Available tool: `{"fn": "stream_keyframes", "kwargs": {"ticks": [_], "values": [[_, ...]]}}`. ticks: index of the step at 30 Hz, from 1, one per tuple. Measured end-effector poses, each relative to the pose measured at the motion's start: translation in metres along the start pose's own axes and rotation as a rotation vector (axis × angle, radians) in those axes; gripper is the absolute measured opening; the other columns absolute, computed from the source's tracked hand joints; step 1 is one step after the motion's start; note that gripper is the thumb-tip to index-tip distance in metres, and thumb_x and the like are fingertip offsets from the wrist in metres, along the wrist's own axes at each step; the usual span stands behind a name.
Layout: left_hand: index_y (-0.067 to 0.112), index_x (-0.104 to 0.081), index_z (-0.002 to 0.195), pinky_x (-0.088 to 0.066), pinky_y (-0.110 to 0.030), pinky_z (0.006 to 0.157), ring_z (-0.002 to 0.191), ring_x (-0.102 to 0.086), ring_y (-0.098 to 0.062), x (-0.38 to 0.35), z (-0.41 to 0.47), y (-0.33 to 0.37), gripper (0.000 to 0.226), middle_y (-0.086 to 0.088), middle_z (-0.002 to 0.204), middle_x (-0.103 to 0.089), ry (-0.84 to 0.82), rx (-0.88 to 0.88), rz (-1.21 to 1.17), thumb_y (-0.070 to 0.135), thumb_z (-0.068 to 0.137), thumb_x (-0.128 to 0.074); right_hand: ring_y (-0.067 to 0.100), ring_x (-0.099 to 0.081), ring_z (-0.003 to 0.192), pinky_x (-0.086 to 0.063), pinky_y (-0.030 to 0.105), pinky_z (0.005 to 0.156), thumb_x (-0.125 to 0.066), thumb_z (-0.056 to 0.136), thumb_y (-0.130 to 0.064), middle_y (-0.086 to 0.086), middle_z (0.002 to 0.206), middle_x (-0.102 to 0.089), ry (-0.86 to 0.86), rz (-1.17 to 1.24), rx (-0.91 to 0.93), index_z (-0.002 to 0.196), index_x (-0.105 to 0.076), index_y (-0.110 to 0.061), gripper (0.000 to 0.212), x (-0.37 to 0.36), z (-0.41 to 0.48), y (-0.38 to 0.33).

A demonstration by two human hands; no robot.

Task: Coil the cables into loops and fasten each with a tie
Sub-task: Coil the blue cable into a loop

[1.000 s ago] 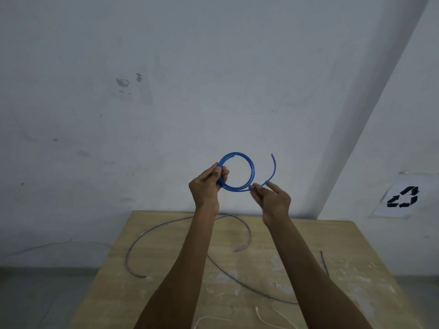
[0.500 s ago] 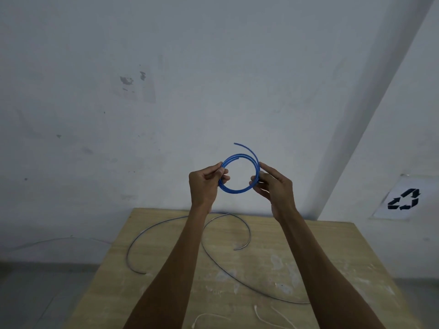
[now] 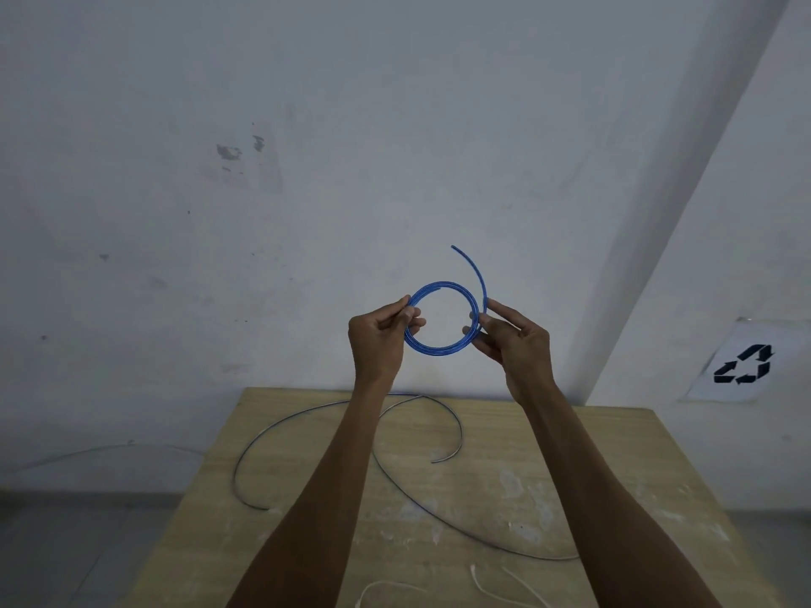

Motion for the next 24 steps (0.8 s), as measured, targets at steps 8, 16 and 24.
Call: {"fn": "stream_keyframes", "kwargs": {"ticks": [8, 16, 24], "values": [[-0.003, -0.072, 0.119, -0.063, -0.026, 0.077, 0.081, -0.079, -0.02, 0.001, -0.001, 0.002, 0.025, -0.009, 0.091, -0.078, -0.045, -0.027, 0.039, 0.005, 0.095, -0.069, 0.03, -0.078, 0.086, -0.063, 0.04, 0.087, -0.068, 0.096, -0.01, 0.016, 0.093, -0.079, -0.071, -0.181, 0.064, 0.123, -0.07, -0.008, 0.027, 0.0, 0.002, 0.005], [0.001, -0.072, 0.117, -0.061, -0.026, 0.076, 0.073, -0.073, -0.015, -0.007, -0.005, -0.001, 0.022, -0.009, 0.092, -0.079, -0.11, 0.031, -0.028, 0.002, 0.097, -0.066, 0.012, -0.075, 0.074, -0.056, 0.017, 0.063, -0.06, 0.102, -0.014, 0.004, 0.1, -0.079, -0.06, -0.375, 0.208, 0.139, -0.06, -0.021, 0.037, -0.003, 0.0, -0.005], [0.001, -0.073, 0.118, -0.06, -0.024, 0.076, 0.071, -0.07, -0.011, -0.015, -0.009, -0.002, 0.022, -0.01, 0.093, -0.079, -0.119, 0.016, -0.02, 0.004, 0.097, -0.066, 0.017, -0.07, 0.073, -0.059, 0.026, 0.073, -0.056, 0.104, -0.012, 0.006, 0.096, -0.078, -0.016, -0.184, 0.144, 0.121, -0.072, -0.014, 0.024, 0.004, 0.01, -0.004]]}}
Point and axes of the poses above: each hand's wrist, its own z-axis towards the middle knuckle, its own x-axis out of the back of the hand, y = z × x, the point moved 5 cm from there along z, towards the middle knuckle
